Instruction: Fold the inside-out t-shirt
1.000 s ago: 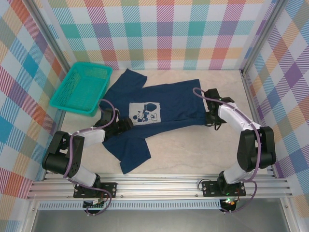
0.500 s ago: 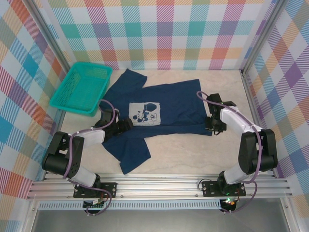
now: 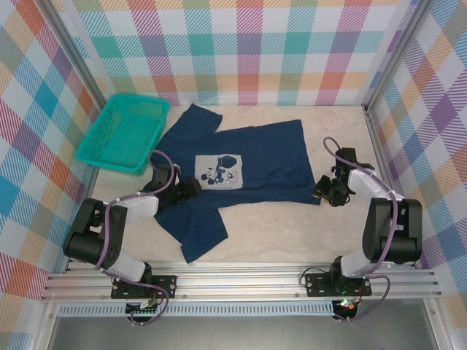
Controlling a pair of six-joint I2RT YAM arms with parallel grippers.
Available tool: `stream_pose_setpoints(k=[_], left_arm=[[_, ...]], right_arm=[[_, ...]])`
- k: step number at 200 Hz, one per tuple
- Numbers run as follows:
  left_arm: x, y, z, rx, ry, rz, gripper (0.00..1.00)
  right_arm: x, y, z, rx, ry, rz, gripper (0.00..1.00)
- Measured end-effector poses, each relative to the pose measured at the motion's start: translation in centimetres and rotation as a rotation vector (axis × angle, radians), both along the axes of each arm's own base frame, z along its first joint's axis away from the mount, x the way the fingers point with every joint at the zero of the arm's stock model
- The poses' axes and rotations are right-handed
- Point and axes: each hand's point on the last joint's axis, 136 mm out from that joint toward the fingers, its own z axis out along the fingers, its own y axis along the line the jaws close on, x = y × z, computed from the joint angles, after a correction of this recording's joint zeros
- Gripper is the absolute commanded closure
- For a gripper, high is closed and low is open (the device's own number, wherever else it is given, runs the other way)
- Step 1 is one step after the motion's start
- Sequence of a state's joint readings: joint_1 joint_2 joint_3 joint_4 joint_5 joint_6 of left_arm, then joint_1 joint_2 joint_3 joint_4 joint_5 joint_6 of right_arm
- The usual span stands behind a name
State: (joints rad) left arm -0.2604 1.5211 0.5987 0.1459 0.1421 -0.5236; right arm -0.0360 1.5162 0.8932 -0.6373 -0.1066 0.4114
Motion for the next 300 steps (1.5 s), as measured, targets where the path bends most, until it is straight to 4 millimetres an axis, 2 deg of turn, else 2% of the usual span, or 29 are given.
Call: stream_pose_setpoints(k=[51, 68, 101, 140, 159, 196, 226, 267, 300], left_arm=[[0.0, 0.0, 0.0, 0.000, 0.000, 0.000, 0.29], [0.0, 0.0, 0.0, 0.000, 0.000, 0.000, 0.29], [0.0, 0.0, 0.0, 0.000, 0.000, 0.000, 0.29], [0.0, 0.0, 0.0, 0.000, 0.000, 0.000, 0.29], [0.0, 0.0, 0.0, 0.000, 0.000, 0.000, 0.29], [-0.2, 0.0, 0.1, -0.001, 0.005, -0.003, 0.29], [-0.2, -0.2, 0.1, -0.002, 0.005, -0.006, 0.29], [-0.2, -0.2, 0.1, -0.002, 0.005, -0.008, 0.29], [-0.2, -0.2, 0.1, -0.002, 0.005, -0.008, 0.29]], right_arm=[[1.2, 0.4, -1.2, 0.028, -0.007, -0.005, 0.60], [1.2, 0.4, -1.8, 0.030, 0.006, -0.011, 0.66], [1.2, 0.4, -2.2, 0.031, 0.013, -0.016, 0.86], [1.1, 0.4, -2.3, 0.030, 0.011, -0.016, 0.97], [1.2, 0.4, -2.3, 0.030, 0.010, -0.015, 0.92], [1.0, 0.3, -2.2, 0.027, 0.007, -0.016, 0.70], [1.0, 0.3, -1.8, 0.026, -0.005, -0.015, 0.64], [0.8, 0.4, -2.7, 0.027, 0.023, -0.015, 0.63], [1.2, 0.4, -3.0, 0.023, 0.031, -0.013, 0.80]])
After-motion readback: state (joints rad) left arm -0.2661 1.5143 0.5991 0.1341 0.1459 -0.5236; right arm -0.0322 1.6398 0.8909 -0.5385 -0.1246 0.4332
